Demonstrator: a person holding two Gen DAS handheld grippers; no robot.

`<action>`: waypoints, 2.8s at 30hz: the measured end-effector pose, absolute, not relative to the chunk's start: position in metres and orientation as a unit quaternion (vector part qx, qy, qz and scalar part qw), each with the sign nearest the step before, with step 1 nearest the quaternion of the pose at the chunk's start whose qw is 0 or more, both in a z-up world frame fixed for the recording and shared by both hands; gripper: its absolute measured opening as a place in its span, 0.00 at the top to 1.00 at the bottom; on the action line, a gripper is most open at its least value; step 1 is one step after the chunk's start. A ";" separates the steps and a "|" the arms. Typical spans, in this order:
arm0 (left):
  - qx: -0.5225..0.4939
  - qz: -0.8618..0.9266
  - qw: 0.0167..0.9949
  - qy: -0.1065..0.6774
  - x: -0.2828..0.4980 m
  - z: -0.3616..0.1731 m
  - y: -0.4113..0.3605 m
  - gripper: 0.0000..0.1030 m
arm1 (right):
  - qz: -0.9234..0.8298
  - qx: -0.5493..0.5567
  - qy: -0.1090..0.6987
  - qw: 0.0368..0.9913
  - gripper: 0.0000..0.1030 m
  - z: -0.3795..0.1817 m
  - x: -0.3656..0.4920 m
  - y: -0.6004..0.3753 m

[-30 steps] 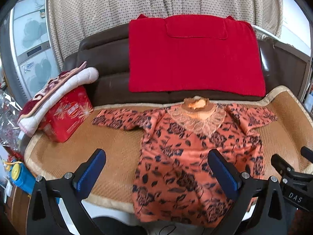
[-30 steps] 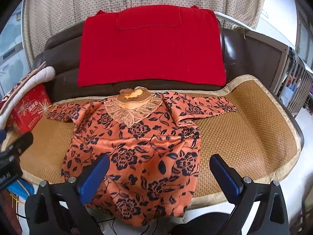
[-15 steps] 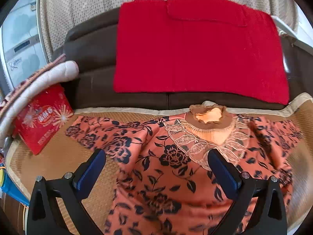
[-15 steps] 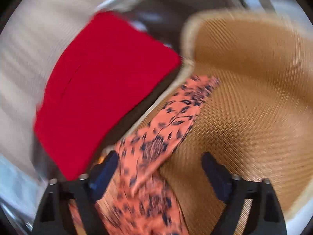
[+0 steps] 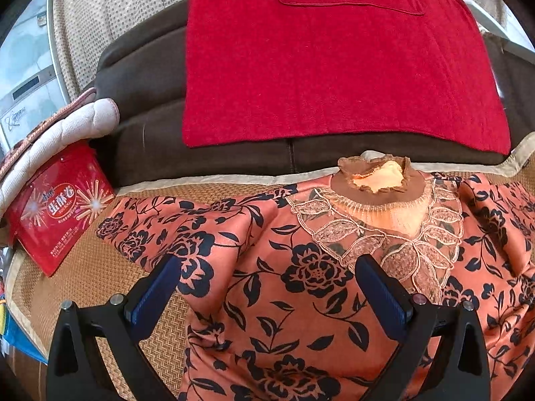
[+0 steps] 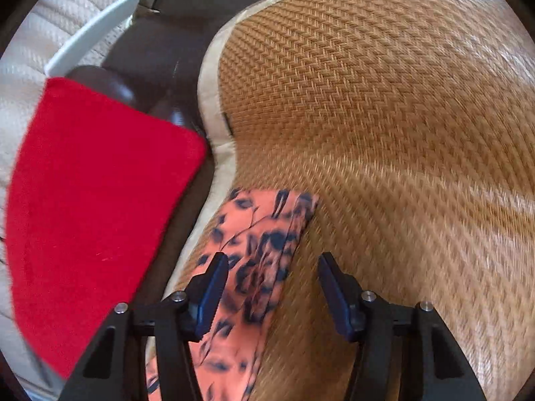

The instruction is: Fold small clothes

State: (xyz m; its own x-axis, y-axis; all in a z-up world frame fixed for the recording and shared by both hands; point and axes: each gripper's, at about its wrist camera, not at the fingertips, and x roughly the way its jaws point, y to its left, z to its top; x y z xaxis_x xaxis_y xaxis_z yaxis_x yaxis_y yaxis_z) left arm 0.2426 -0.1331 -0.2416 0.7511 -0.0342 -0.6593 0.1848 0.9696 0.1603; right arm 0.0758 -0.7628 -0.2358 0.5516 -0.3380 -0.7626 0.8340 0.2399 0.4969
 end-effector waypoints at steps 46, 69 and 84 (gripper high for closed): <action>-0.059 -0.123 0.914 0.382 0.275 -0.235 -0.051 0.00 | 0.024 0.441 0.317 0.839 0.21 -0.177 0.206 -0.435; -0.100 -0.315 0.804 0.494 0.331 -0.300 -0.207 0.94 | -0.137 0.461 0.344 0.807 0.52 -0.225 0.177 -0.555; -0.097 -0.310 0.838 0.438 0.312 -0.251 -0.114 0.97 | -0.131 0.473 0.301 0.818 0.49 -0.180 0.147 -0.592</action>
